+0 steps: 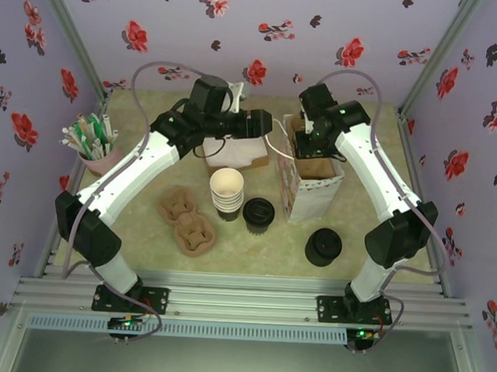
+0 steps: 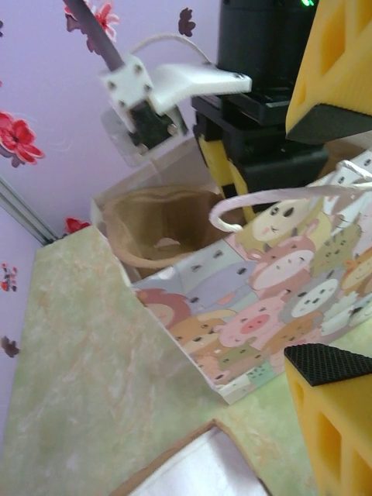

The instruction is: Pack the takeout coffee

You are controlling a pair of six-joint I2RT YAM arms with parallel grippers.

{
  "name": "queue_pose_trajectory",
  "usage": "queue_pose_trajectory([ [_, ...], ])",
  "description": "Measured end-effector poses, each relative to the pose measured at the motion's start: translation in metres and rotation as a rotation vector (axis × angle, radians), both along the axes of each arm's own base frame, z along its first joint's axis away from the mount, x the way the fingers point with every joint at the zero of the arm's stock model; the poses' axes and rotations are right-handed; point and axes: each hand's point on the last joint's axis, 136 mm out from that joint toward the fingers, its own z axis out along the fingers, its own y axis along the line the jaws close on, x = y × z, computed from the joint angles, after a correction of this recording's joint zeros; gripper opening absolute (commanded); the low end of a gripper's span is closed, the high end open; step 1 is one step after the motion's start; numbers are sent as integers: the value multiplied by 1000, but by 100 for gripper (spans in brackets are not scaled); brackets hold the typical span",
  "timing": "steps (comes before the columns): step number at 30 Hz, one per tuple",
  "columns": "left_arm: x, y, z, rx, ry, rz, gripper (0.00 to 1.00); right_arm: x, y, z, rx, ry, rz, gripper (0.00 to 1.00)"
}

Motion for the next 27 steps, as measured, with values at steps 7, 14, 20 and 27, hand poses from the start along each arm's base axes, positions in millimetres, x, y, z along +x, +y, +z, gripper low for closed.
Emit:
queue_pose_trajectory([
  [7, 19, -4, 27, 26, -76, -3, 74, -4, -2, -23, -24, 42, 6, 36],
  [14, 27, -17, 6, 83, -77, -67, 72, 0, 1, -13, 2, -1, 8, 36],
  [20, 30, -26, -14, 120, -60, -113, 66, -6, -2, 8, 29, -54, 8, 36],
  [27, 46, -28, -20, 215, -109, -114, 65, -11, -3, 22, 50, -86, 12, 36],
])
